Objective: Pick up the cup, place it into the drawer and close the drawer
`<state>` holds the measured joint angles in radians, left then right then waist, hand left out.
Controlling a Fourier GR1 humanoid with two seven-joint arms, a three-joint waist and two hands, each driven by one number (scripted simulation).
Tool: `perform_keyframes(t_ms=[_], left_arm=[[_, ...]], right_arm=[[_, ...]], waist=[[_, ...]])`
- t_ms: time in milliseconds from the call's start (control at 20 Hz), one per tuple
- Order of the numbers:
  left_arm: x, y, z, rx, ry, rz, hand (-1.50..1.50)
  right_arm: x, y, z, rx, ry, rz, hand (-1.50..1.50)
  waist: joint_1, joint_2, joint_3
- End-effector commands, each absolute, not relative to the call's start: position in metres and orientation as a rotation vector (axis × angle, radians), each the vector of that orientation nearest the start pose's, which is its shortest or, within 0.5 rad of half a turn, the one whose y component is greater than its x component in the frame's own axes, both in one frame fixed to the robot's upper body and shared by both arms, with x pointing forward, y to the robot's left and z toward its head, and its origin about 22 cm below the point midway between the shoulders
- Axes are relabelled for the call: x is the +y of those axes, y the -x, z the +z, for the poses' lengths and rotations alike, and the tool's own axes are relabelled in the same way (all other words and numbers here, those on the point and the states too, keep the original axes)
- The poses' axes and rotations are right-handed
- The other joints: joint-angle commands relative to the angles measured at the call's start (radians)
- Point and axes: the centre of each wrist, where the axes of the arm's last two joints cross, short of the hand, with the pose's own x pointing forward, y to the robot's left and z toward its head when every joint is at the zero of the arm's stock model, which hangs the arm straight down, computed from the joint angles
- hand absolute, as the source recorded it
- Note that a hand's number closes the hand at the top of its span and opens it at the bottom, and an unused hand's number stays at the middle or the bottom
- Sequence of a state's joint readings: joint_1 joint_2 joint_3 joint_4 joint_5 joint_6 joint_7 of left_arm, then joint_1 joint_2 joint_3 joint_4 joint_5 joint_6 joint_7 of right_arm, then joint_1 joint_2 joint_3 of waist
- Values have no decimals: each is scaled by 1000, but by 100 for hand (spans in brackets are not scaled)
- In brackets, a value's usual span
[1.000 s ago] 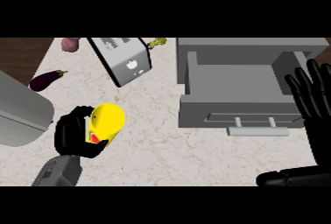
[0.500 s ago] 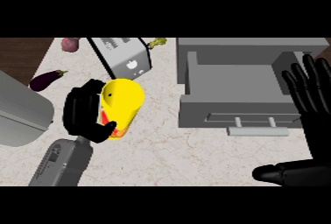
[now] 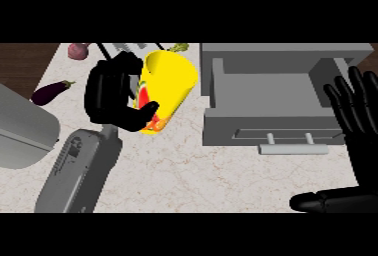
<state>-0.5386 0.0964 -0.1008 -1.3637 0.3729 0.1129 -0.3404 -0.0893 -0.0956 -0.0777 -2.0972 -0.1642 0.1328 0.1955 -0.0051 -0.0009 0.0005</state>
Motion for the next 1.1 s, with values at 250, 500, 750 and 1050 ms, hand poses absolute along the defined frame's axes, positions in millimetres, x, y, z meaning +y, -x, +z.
perform_keyframes(t_ms=[250, 500, 750, 1050], left_arm=[[104, -370, 160, -2107, 330, -20, 150], [98, -387, 202, -2094, 319, -44, 150], [74, -403, 180, -2057, 287, -106, 150], [35, -411, 182, -2019, 213, -107, 150]], right_arm=[[-249, -220, 136, -2001, -136, 124, -150], [-261, -227, 125, -1978, -132, 107, -150], [-252, -211, 131, -1979, -125, 128, -150], [-244, -231, 139, -1988, -134, 155, -150]], waist=[[-5, 1, 0], [-4, 2, 0], [-11, 3, 0], [-24, 6, 0]])
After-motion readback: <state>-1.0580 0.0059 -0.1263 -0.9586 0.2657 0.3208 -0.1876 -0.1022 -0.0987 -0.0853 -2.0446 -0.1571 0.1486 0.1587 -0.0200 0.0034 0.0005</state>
